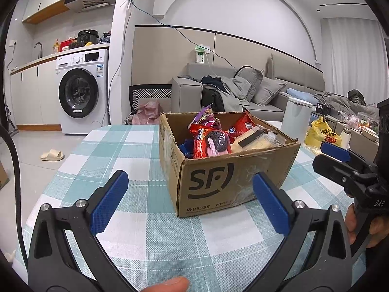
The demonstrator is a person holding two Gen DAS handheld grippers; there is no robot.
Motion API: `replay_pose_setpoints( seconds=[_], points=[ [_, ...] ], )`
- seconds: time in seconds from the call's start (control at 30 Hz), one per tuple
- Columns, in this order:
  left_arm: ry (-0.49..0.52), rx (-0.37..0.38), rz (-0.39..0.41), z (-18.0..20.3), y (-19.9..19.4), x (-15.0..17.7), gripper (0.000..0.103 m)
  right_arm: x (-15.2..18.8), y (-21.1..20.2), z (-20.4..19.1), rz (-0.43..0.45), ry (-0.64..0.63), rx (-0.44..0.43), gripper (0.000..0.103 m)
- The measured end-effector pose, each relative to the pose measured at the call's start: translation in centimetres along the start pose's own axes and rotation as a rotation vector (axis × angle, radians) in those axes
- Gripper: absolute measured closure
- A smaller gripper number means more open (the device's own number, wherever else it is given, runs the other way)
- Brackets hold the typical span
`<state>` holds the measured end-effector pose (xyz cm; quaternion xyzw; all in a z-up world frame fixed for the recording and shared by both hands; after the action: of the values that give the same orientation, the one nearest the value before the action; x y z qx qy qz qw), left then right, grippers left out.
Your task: Organize snacks
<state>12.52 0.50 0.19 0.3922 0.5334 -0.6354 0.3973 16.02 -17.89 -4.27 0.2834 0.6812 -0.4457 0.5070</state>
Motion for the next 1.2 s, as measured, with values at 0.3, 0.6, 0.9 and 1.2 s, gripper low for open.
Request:
replay_pose_setpoints(
  seconds=[0.3,0.6,0.9,1.2],
  points=[
    [0.001,0.000,-0.001,0.03,0.03,0.11,0.001,0.11,-0.09,-0.16,0.002,-0.010,-0.009,0.000],
    [0.001,-0.001,-0.002,0.02,0.05,0.11,0.001,0.17,-0.08,-0.27,0.002,-0.014,-0.011,0.000],
    [0.003,0.000,-0.002,0.03,0.05,0.14,0.001,0.21,-0.12,-0.28,0.002,-0.014,-0.011,0.000],
    [0.002,-0.001,-0.002,0.03,0.05,0.15,0.001,0.21,-0.12,-0.29,0.002,-0.014,-0.012,0.000]
  ],
)
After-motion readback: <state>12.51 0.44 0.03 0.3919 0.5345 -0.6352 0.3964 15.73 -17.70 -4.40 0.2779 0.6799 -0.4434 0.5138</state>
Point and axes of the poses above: each gripper's, at about its wrist camera, not at the fingertips, and y roughly the way its jaws point, z to its right, x to its underside, the point moved 2 cm from there along y, roughly the way its jaws point, and after that the axes turned 4 degrees about x, right-handed, at the moved point
